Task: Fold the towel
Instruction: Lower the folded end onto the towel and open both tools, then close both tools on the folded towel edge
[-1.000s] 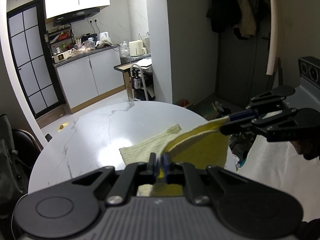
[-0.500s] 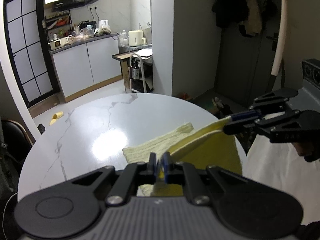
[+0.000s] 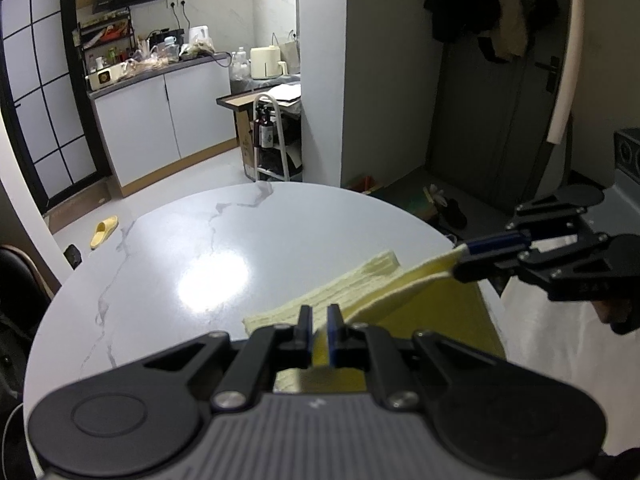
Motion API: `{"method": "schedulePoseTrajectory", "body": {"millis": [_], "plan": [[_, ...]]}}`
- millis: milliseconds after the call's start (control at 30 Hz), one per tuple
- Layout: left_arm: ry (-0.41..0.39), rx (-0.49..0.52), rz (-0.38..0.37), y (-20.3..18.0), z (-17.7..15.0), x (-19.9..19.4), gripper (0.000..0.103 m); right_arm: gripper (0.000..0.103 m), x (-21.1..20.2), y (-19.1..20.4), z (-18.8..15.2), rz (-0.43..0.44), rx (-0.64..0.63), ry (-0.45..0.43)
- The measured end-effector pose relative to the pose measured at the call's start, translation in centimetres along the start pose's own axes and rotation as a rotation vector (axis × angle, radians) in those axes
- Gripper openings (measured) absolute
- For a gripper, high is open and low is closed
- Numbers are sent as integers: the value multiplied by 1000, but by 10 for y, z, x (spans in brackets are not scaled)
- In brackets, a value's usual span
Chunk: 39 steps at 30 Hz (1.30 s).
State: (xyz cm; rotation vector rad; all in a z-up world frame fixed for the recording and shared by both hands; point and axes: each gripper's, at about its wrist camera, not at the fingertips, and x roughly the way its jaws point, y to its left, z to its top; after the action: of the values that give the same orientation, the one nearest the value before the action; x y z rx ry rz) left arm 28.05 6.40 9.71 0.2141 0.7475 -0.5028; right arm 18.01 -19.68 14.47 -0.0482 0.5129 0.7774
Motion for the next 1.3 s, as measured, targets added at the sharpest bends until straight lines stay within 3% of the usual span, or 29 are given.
{"method": "schedulePoseTrajectory", "body": {"millis": [300,367,633,700,733,767,967,1300], "plan": [[40,-21,-22,14,1,25,7,12,20,-18,-4,1,26,30],[47,-23,-26,16,1,29,7,6,25,-22,-6,-1,33,40],[119,-31,-56,30,-11,50,11,10,43,-38,-17,-31,84,120],[129,-30,-60,31,-13,52,14,23,47,-42,-19,-47,89,137],[133,-30,-61,31,-14,53,15,39,48,-42,-20,-54,92,140],[136,-30,-60,32,-15,54,17,47,50,-43,-21,-60,94,143],[156,-35,-86,30,-21,57,27,50,55,-40,-28,-59,89,172],[178,-63,-74,35,-24,68,32,48,57,-45,-42,-90,121,196]]}}
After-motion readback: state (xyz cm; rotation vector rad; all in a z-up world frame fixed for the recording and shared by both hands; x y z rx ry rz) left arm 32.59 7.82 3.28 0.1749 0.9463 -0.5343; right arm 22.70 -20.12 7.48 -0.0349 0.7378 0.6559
